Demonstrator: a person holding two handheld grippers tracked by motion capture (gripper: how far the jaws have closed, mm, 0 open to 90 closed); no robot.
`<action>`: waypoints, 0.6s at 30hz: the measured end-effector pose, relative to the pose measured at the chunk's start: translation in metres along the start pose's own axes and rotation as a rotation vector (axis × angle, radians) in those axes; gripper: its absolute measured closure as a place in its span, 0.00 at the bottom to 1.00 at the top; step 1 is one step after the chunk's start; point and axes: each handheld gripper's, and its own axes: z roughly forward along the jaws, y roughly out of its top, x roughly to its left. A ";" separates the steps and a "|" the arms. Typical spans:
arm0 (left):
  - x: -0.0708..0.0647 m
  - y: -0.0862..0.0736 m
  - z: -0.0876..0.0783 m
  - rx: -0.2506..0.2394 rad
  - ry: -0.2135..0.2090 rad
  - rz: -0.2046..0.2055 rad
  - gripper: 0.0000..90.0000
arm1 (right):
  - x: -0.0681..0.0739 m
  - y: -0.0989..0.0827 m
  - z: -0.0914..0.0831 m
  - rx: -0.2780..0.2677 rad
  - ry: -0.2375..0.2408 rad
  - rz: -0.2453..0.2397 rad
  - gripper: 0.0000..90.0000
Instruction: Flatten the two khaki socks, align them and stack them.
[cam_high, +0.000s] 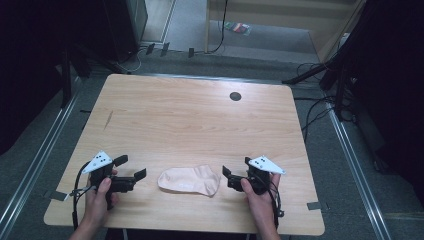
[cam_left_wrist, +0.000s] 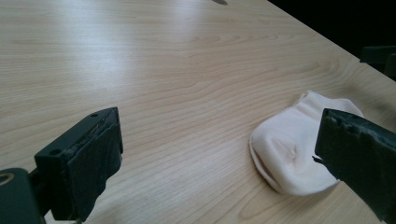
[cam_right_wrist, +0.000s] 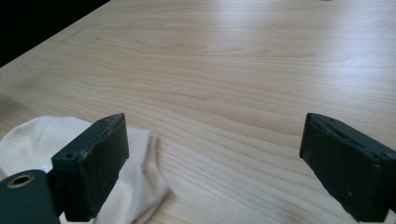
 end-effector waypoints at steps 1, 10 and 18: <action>0.001 0.000 -0.001 0.005 0.002 -0.002 0.02 | -0.003 0.000 -0.002 -0.003 -0.011 0.003 0.09; 0.013 -0.003 -0.007 0.003 0.054 0.016 0.02 | -0.026 -0.001 -0.011 -0.014 -0.068 0.008 0.11; 0.026 -0.005 -0.014 -0.002 0.093 0.003 0.02 | -0.041 -0.005 -0.019 -0.013 -0.104 0.016 0.11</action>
